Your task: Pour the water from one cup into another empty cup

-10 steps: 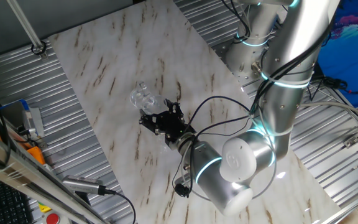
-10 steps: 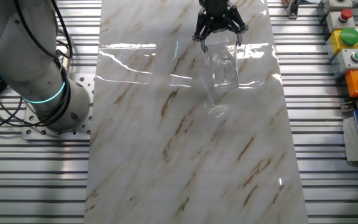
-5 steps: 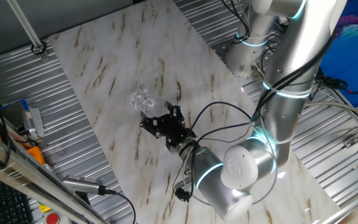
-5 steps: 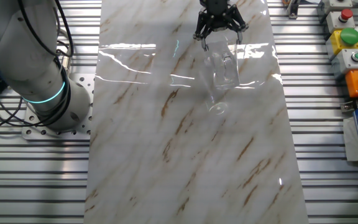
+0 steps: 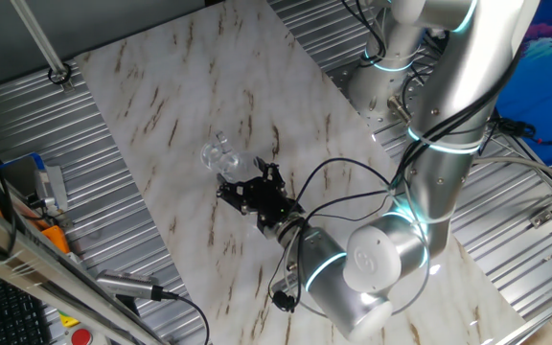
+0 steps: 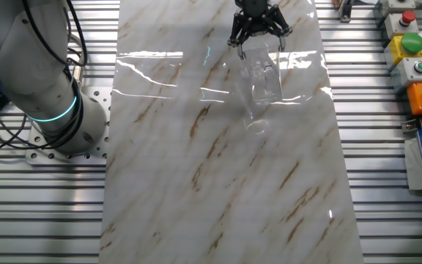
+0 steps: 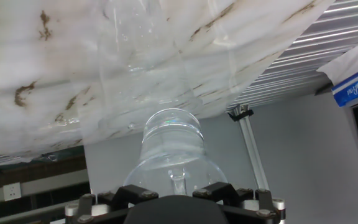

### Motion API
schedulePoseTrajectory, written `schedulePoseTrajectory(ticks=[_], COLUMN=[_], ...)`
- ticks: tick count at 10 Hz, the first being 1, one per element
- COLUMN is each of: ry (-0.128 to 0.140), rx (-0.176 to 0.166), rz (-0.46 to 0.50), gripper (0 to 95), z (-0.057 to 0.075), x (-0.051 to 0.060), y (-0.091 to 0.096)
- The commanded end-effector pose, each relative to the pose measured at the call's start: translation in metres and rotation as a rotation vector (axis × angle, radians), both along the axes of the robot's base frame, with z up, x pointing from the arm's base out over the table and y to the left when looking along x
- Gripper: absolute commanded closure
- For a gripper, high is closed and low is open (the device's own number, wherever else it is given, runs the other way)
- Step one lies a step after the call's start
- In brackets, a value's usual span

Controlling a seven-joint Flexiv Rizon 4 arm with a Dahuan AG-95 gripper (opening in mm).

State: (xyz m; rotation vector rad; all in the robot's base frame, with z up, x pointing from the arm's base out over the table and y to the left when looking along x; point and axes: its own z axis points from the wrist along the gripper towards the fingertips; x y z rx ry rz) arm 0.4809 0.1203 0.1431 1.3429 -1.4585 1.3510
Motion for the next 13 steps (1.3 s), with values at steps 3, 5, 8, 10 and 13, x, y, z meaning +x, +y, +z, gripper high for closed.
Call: schedulePoseTrajectory(ticks=[3, 5, 8, 10, 13], ry=[-0.006, -0.006, -0.007, -0.008, -0.013], rx=[-0.013, -0.009, 0.011, 0.035, 0.098], rz=[0.009, 0.015, 0.014, 0.012, 0.003], gripper=[95.0, 95.0, 95.0, 95.0, 95.0], z=[-0.0007, -0.0005, -0.0005, -0.0004, 0.0007], x=[0.0008, 0.0007, 0.0007, 0.0007, 0.0001], y=[0.0026, 0.0027, 0.0026, 0.0025, 0.0003])
